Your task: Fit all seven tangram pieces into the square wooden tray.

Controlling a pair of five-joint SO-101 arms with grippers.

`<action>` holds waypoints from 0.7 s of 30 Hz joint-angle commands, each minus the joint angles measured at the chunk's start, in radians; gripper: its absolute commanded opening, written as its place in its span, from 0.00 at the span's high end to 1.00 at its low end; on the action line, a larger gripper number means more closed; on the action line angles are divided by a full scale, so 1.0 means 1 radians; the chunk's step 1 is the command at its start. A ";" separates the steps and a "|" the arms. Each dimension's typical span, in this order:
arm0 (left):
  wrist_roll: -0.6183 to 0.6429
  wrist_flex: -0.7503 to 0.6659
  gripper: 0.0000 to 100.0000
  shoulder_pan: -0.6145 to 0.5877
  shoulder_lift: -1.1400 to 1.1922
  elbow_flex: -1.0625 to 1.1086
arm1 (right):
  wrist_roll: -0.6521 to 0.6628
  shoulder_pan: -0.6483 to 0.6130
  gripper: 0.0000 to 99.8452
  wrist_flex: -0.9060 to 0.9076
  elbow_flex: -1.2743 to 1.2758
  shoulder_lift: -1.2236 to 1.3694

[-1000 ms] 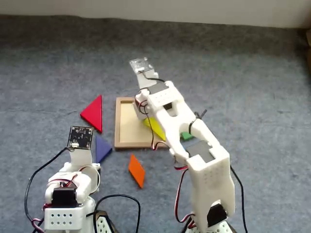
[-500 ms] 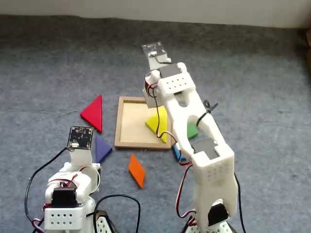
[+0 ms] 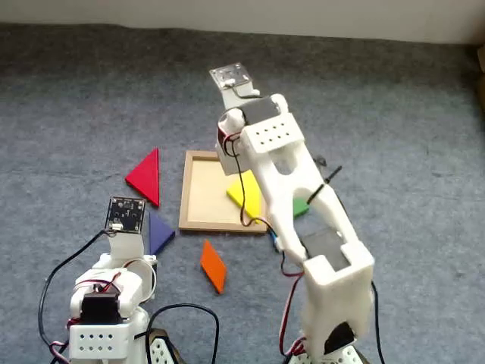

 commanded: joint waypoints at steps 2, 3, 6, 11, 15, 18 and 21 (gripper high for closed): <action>-0.006 0.005 0.95 -0.005 -0.036 0.019 | 0.003 -0.010 1.00 -0.162 0.302 -0.289; -0.006 0.005 0.95 -0.005 -0.036 0.019 | 0.005 -0.007 1.00 -0.200 0.378 -0.352; -0.006 0.005 0.95 -0.005 -0.036 0.019 | 0.006 0.018 1.00 -0.309 0.584 -0.549; -0.006 0.005 0.95 -0.005 -0.036 0.019 | 0.002 0.111 0.99 -0.452 0.831 -0.805; -0.006 0.005 0.95 -0.005 -0.036 0.019 | -0.080 0.197 0.96 -0.489 0.926 -0.872; -0.006 0.005 0.95 -0.005 -0.036 0.019 | -0.152 0.245 0.89 -0.489 0.943 -0.860; -0.006 0.005 0.95 -0.005 -0.036 0.019 | -0.189 0.255 0.81 -0.489 0.943 -0.811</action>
